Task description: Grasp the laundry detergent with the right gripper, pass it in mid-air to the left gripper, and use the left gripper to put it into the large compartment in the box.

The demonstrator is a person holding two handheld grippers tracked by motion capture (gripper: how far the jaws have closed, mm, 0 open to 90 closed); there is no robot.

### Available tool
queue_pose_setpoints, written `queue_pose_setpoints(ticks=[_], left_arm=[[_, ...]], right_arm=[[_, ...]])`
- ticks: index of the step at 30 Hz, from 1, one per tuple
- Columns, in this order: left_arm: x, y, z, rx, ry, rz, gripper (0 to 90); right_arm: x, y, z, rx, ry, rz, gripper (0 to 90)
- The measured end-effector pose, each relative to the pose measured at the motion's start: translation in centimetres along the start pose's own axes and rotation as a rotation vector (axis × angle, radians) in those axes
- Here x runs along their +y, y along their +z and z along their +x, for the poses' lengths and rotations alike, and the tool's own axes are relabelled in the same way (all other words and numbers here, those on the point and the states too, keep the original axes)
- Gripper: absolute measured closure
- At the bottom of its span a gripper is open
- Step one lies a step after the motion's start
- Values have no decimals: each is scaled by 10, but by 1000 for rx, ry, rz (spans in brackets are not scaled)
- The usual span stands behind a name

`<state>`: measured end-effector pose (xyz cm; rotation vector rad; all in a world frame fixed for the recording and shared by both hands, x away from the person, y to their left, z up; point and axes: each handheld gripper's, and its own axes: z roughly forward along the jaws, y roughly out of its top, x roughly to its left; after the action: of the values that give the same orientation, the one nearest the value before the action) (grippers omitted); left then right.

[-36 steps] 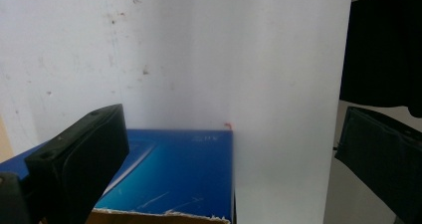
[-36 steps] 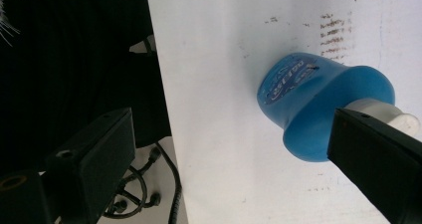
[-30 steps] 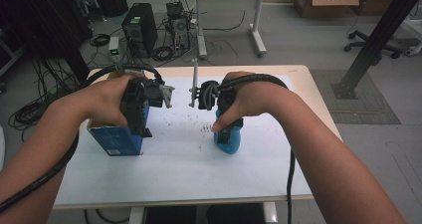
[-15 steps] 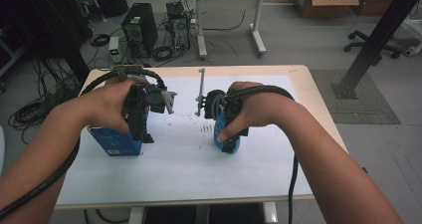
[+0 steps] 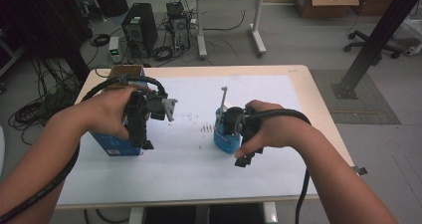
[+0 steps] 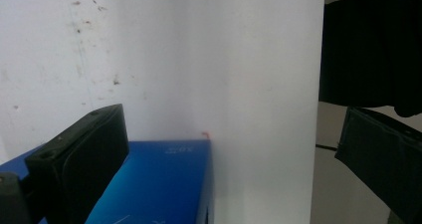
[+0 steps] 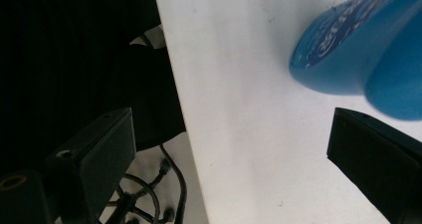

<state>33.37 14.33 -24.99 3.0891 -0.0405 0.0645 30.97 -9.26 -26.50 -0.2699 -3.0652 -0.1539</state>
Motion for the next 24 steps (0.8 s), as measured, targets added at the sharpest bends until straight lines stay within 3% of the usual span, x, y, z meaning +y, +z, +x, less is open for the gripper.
queue_pose_setpoints(ticks=[16,24], left_arm=[[1,11,-6,-5,20,-1,2],[6,14,-10,-13,38,8,2]], right_arm=[[-37,20,-12,-32,95,-82,49],[-52,31,-16,-49,131,-166,50]])
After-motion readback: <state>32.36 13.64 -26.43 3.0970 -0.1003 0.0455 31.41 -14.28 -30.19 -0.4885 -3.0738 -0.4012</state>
